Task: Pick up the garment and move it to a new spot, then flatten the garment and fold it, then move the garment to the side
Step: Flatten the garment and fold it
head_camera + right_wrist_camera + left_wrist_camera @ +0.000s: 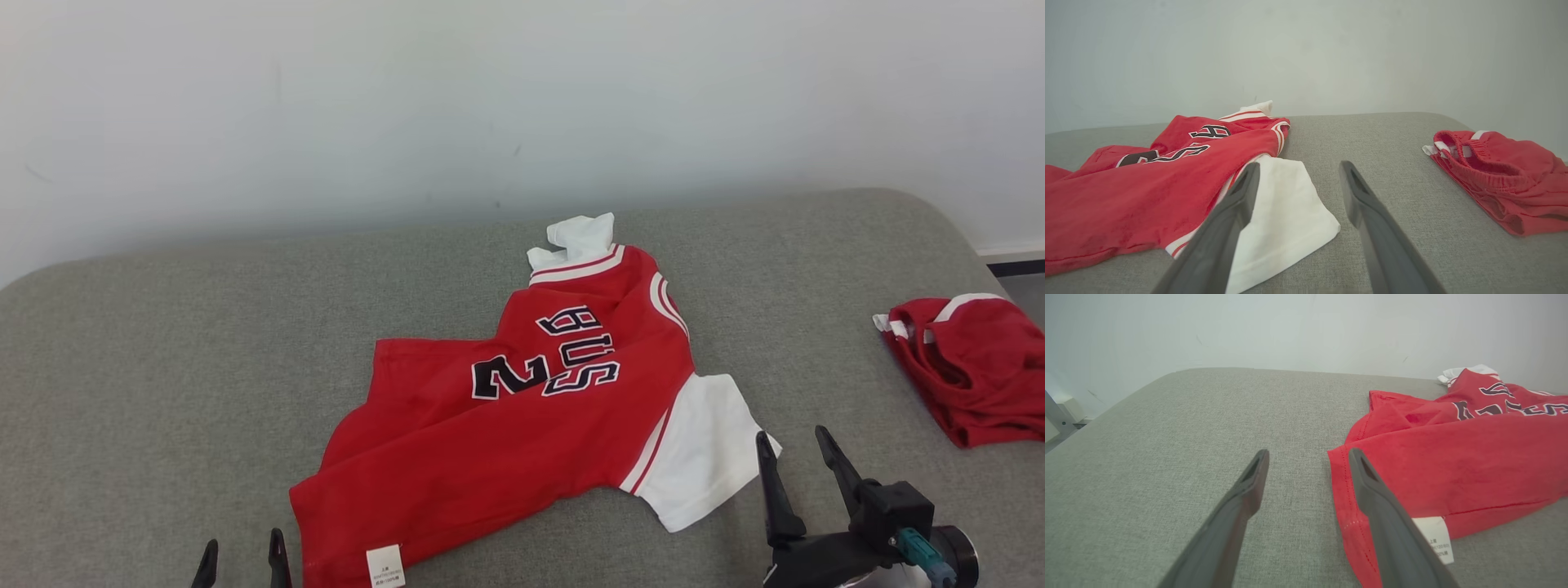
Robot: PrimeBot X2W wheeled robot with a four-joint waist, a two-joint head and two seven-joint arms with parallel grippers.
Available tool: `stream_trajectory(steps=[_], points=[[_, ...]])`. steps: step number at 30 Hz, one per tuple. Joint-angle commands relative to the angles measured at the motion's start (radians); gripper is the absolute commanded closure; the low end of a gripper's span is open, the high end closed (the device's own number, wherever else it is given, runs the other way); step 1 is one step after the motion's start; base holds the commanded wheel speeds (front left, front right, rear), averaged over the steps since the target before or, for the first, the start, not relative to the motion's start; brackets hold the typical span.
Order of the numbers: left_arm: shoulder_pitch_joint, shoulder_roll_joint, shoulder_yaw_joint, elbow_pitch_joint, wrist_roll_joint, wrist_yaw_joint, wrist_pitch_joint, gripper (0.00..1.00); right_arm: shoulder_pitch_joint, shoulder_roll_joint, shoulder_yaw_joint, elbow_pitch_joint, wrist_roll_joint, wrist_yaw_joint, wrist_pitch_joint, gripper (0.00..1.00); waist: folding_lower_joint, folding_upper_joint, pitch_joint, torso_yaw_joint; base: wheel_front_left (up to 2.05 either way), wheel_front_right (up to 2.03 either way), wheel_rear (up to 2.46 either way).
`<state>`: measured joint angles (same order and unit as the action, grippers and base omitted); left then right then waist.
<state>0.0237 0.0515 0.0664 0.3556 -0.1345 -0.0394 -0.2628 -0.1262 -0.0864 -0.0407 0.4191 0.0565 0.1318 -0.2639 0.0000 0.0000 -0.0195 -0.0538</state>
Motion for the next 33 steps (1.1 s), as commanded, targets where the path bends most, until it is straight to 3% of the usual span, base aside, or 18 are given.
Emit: stream_trajectory(steps=[1, 16, 22, 33], points=[[0.013, -0.001, -0.004, 0.004, -0.018, 0.005, -0.003, 0.0, 0.008, 0.003, -0.002, 0.003, -0.004, -0.003, 0.0, 0.0, 0.0, 0.0, 0.005, 0.003, 0.0, 0.0, 0.0], [-0.097, -0.001, -0.084, 0.157, -0.102, 0.031, -0.003, 0.0, -0.03, -0.031, 0.004, -0.001, 0.008, -0.003, 0.0, 0.0, 0.0, 0.0, 0.123, -0.002, 0.0, 0.0, 0.0], [-0.132, -0.001, -0.103, 0.242, -0.124, 0.061, -0.002, 0.0, -0.046, -0.041, 0.011, -0.001, 0.014, -0.003, 0.0, 0.0, 0.0, 0.0, 0.146, -0.01, 0.0, 0.0, 0.0], [-0.117, -0.005, -0.175, 0.253, -0.132, 0.065, 0.001, 0.0, -0.046, -0.042, -0.001, 0.005, 0.017, -0.003, 0.0, 0.0, 0.0, 0.0, 0.151, -0.004, 0.0, 0.0, 0.0]])
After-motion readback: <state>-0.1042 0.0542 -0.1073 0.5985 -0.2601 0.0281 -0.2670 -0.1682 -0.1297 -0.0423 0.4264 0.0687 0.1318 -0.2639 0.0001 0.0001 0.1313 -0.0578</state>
